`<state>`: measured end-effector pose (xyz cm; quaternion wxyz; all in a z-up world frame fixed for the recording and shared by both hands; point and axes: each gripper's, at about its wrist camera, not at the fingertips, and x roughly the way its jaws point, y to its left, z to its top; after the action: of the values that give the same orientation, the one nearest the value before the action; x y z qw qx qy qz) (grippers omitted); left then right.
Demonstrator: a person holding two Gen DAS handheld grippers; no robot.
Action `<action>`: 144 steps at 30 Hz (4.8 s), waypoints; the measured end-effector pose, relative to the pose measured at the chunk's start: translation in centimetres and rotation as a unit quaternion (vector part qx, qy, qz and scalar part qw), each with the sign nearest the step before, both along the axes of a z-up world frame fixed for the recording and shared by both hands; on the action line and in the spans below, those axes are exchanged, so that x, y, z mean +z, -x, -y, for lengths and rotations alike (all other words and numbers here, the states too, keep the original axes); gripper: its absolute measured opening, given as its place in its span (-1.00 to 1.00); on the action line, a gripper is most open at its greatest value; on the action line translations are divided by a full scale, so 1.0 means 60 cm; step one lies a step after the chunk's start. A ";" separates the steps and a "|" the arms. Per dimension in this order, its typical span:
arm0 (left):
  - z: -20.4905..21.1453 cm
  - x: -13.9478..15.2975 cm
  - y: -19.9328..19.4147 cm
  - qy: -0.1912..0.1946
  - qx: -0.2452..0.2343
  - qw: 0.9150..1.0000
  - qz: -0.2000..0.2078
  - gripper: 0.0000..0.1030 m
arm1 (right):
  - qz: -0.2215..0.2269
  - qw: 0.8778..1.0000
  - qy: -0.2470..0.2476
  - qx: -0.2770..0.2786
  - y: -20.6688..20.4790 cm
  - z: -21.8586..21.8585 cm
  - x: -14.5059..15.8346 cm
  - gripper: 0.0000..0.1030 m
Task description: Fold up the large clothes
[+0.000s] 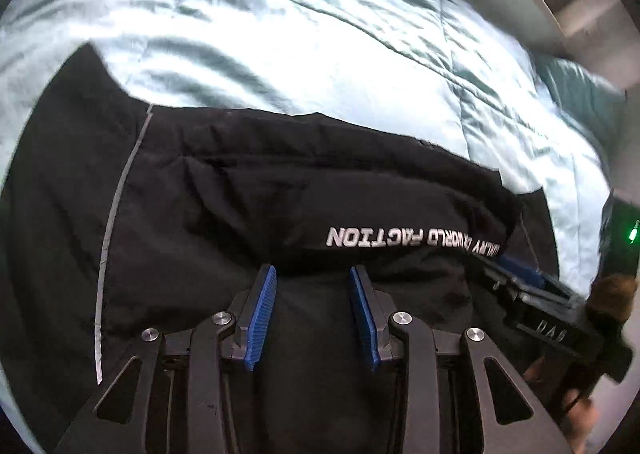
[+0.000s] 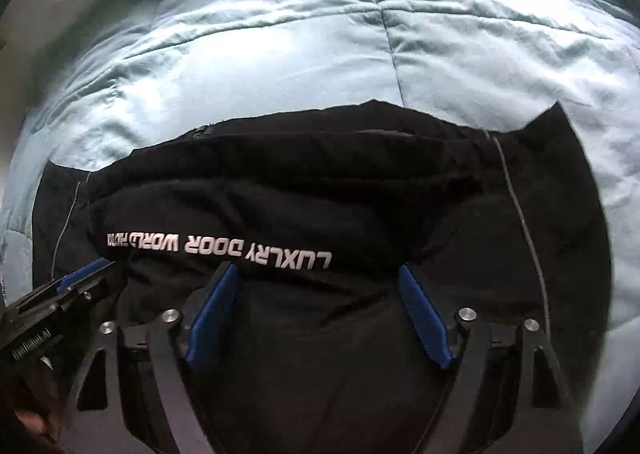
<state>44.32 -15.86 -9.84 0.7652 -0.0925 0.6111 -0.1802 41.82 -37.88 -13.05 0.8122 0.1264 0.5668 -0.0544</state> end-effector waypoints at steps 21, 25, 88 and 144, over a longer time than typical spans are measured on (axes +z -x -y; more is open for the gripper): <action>-0.284 0.107 0.115 0.042 0.060 0.996 0.044 -0.18 | 0.052 0.996 -0.016 -0.075 0.247 0.160 0.095 0.67; -0.326 0.071 0.108 0.043 0.081 0.996 0.020 -0.01 | 0.040 0.995 -0.017 -0.090 0.271 0.194 0.078 0.67; -0.287 0.263 0.311 0.247 -0.041 0.960 0.127 -0.55 | 0.154 0.960 -0.224 0.073 0.455 0.102 0.244 -0.20; -0.223 0.283 0.565 -0.020 -0.055 0.982 0.180 -0.31 | 0.067 0.996 0.049 -0.035 0.660 -0.121 0.311 0.57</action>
<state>10.44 -2.47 7.14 0.8535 -0.0094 0.4709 -0.2230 2.24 -30.64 5.63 0.8514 0.1095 0.5027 -0.1022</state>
